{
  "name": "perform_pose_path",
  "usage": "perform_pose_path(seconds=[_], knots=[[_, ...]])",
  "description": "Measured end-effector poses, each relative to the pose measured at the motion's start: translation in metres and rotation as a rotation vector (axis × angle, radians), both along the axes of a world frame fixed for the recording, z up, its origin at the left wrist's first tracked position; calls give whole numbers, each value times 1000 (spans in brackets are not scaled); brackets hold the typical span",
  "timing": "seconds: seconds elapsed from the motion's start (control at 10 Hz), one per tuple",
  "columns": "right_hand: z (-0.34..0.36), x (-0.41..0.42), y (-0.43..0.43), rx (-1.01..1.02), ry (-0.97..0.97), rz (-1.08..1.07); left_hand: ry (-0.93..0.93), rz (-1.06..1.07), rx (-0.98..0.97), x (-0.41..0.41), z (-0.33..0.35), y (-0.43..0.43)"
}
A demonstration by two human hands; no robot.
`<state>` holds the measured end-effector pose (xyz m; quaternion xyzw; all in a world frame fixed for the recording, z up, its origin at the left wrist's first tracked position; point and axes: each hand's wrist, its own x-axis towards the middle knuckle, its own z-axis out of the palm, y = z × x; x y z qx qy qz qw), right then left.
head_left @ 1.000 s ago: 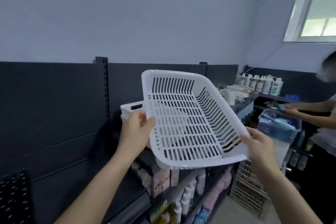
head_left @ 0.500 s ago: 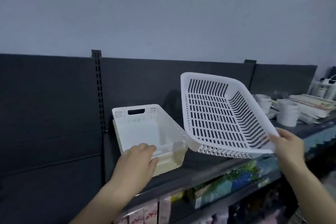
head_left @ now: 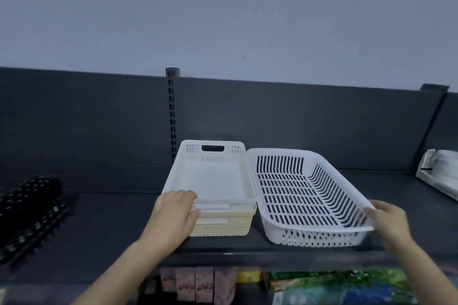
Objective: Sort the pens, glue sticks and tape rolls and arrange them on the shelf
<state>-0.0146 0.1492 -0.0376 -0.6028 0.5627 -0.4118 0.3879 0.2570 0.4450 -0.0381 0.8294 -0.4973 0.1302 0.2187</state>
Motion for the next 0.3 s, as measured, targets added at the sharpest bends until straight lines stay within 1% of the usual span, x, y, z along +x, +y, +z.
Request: perform_pose_path(seconds=[0.1, 0.2, 0.3], knots=[[-3, 6, 1, 12, -5, 3, -18, 14, 35, -1, 4, -3], [-3, 1, 1, -64, 120, 9, -62, -4, 32, 0, 0, 0], [7, 4, 25, -287, 266, 51, -117, -9, -72, -3, -11, 5]])
